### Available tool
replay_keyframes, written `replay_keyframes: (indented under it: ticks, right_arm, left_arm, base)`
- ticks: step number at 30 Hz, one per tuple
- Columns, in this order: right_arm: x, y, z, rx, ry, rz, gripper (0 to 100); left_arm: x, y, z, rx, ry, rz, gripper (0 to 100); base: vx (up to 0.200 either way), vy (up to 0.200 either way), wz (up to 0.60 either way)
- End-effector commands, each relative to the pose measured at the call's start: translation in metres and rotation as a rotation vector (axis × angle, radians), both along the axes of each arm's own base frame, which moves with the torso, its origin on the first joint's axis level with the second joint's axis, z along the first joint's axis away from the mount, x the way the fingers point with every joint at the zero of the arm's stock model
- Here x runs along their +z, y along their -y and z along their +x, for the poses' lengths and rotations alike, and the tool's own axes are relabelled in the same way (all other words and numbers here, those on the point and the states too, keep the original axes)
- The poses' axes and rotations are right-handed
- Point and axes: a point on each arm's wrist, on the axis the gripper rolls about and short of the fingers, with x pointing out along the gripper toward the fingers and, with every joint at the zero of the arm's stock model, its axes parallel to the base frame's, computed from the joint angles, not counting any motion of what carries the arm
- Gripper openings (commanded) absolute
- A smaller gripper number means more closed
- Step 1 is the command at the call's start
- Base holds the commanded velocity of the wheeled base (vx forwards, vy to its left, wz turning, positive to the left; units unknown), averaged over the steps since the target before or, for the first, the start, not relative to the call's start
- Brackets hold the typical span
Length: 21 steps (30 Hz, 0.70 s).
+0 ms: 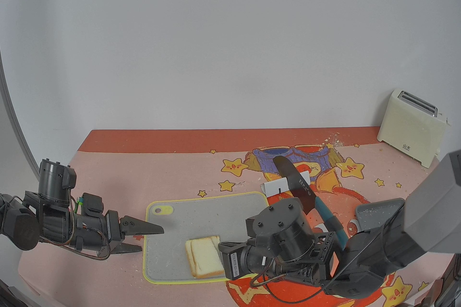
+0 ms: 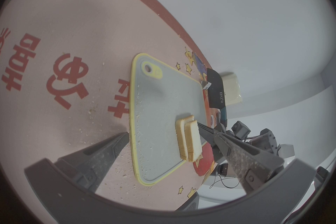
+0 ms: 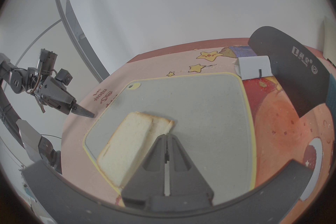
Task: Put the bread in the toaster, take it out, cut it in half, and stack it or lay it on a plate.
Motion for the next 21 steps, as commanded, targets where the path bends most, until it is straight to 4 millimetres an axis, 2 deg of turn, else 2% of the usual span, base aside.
replay_keyframes:
  ticks: [1, 9, 13, 17, 21]
  right_arm:
    - [-0.005, -0.005, 0.0, 0.01, -0.003, -0.007, 0]
    - [-0.012, -0.018, 0.002, 0.022, -0.002, -0.007, 0]
    - [-0.007, -0.02, 0.005, 0.01, 0.017, 0.004, 0]
    - [0.01, -0.005, 0.013, -0.024, 0.042, 0.026, 0]
    - [0.012, 0.006, 0.009, -0.032, 0.016, -0.012, 0]
  left_arm:
    - [-0.008, 0.001, 0.001, -0.004, -0.034, 0.008, 100]
    - [-0.009, 0.001, 0.0, -0.007, -0.041, 0.005, 100]
    - [-0.008, 0.001, 0.0, -0.006, -0.038, 0.006, 100]
    - [-0.008, 0.001, -0.002, -0.005, -0.037, 0.005, 100]
    - [-0.008, 0.001, -0.003, -0.006, -0.042, 0.004, 100]
  base:
    - [0.0, 0.0, 0.0]
    - [0.0, 0.0, 0.0]
    - [0.0, 0.0, 0.0]
    - [0.0, 0.0, 0.0]
    - [0.0, 0.0, 0.0]
